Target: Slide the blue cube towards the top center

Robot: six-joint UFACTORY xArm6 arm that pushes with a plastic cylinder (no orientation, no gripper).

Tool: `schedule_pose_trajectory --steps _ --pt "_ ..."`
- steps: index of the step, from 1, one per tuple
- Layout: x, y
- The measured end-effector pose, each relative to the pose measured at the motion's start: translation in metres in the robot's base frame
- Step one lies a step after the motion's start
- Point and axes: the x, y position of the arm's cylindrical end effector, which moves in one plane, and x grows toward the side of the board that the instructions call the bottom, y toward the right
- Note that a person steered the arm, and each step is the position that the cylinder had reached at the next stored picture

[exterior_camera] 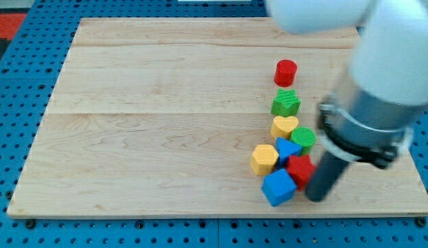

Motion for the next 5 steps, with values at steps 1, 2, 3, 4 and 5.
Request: schedule_pose_trajectory --steps 1,2,3,4,5 --pt "-0.019 -0.052" --pt "-0.032 -0.084" --pt "-0.016 -0.067" --pt "0.027 -0.017" --pt "0.031 -0.019"
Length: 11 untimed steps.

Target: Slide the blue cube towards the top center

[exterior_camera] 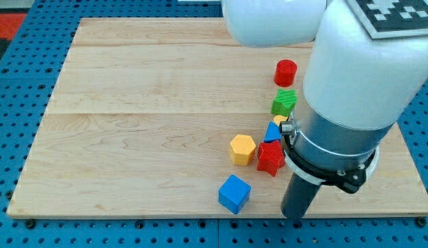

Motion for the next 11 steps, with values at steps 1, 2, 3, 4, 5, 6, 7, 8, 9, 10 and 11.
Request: schedule_pose_trajectory --steps 1,2,3,4,5,6,7,8,9,10,11 --pt "0.0 -0.05" --pt "-0.02 -0.107" --pt "-0.059 -0.141" --pt "-0.127 -0.158" --pt "-0.197 -0.163" --pt "-0.226 -0.168" --pt "-0.203 -0.196" --pt "-0.246 -0.196" --pt "-0.289 -0.142" --pt "-0.298 -0.103" --pt "-0.298 -0.074"
